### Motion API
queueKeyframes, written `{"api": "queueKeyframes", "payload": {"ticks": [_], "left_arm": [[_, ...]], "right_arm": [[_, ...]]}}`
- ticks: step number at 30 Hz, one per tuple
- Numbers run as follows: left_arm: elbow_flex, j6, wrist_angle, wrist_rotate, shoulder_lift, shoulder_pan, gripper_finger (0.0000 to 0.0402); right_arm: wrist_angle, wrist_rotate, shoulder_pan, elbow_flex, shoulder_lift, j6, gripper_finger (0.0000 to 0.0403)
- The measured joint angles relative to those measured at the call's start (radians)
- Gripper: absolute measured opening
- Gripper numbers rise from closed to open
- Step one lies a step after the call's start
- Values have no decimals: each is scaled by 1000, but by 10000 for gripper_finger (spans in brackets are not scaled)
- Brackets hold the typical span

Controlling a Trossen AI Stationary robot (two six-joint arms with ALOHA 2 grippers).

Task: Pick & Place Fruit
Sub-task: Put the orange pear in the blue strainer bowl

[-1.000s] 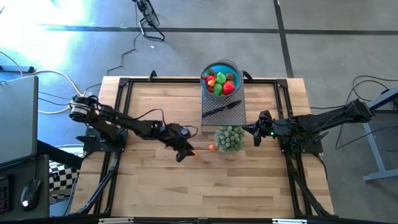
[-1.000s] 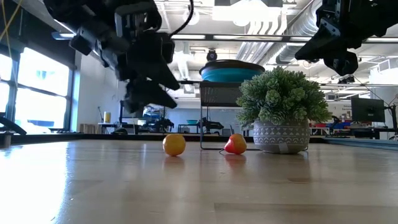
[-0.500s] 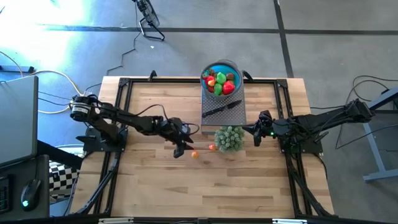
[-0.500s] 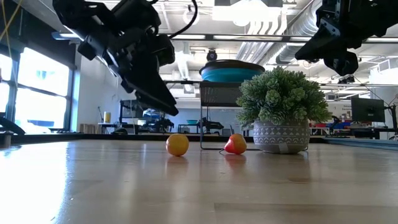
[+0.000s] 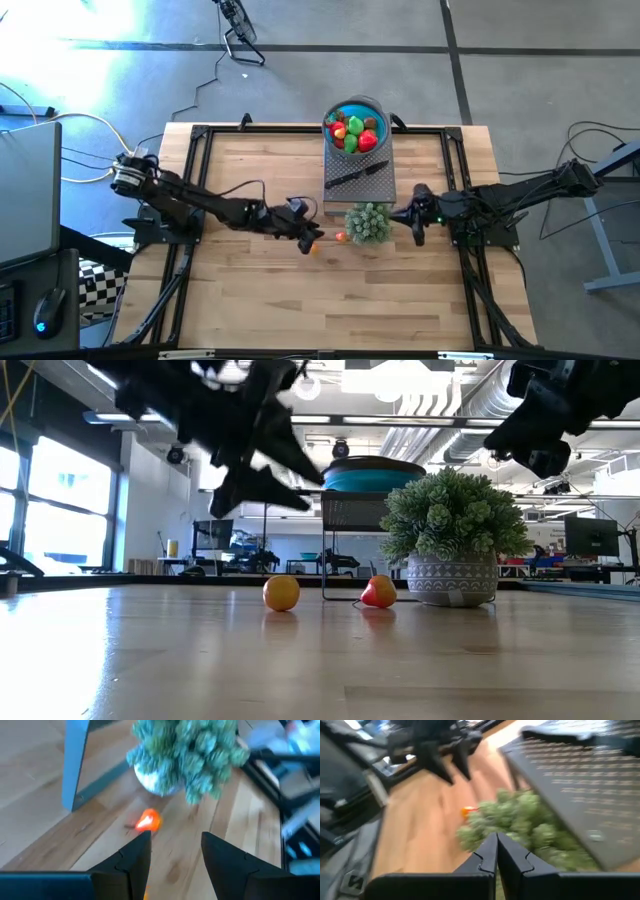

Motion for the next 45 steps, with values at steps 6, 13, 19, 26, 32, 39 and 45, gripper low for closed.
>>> {"api": "queueKeyframes", "payload": {"ticks": [6,13,19,26,32,39,45], "left_arm": [[138,-241,-253,-254,0,-122,170],[374,-543,-690,-326,24,-237,135],[524,-591,-817,-337,95,-274,84],[569,-723,-816,-340,185,-273,24],[567,-817,-805,-339,231,-280,4],[567,-841,-855,-288,260,-272,3],[563,-837,-863,-250,270,-257,3]], "right_arm": [[96,-153,0,-1,-18,-61,2],[259,-117,0,0,-22,-192,2],[299,-72,0,0,-20,-182,2],[298,-89,0,0,-20,-176,3],[297,-116,0,0,-20,-157,3],[288,-115,0,0,-20,-158,3],[273,-114,0,0,-20,-159,2]]}}
